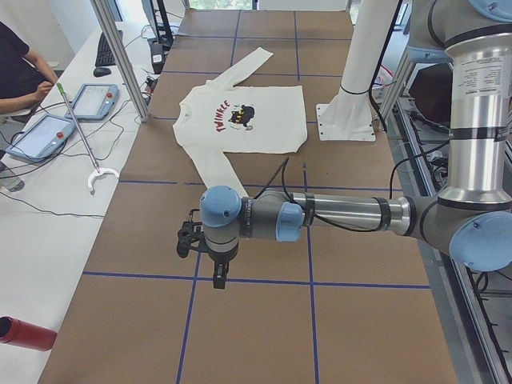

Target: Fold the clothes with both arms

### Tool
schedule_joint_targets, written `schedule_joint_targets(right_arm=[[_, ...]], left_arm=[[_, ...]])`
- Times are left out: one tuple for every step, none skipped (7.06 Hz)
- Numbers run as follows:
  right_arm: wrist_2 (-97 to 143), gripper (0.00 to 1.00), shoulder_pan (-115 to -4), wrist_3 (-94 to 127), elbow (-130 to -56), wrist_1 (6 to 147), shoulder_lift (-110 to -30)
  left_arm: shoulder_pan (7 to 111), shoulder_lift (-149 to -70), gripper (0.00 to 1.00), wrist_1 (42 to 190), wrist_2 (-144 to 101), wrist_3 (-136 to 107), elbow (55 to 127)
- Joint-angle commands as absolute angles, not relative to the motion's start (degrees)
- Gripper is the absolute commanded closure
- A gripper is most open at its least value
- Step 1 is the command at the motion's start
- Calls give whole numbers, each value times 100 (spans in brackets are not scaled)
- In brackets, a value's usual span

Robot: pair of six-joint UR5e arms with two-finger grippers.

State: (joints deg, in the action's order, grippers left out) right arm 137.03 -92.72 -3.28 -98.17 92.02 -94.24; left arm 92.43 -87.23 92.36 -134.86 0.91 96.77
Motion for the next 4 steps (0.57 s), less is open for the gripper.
schedule_joint_targets(right_arm=[[13579,0,-8704,-264,-9906,9176,-9211],[13788,0,-8518,354,-10027,8976,-9237],[13790,0,-8055,1222,-10115,7686,-9646],[13564,0,-7468,2753,-10108,6081,-9894]], left_arm=[[9185,-8964,0,9691,-13483,106,9904],[9037,-8939,0,10216,-13482,79,9696],[8983,-8912,0,10317,-13491,-17,9616],[8991,-8921,0,10362,-13491,-9,9728]])
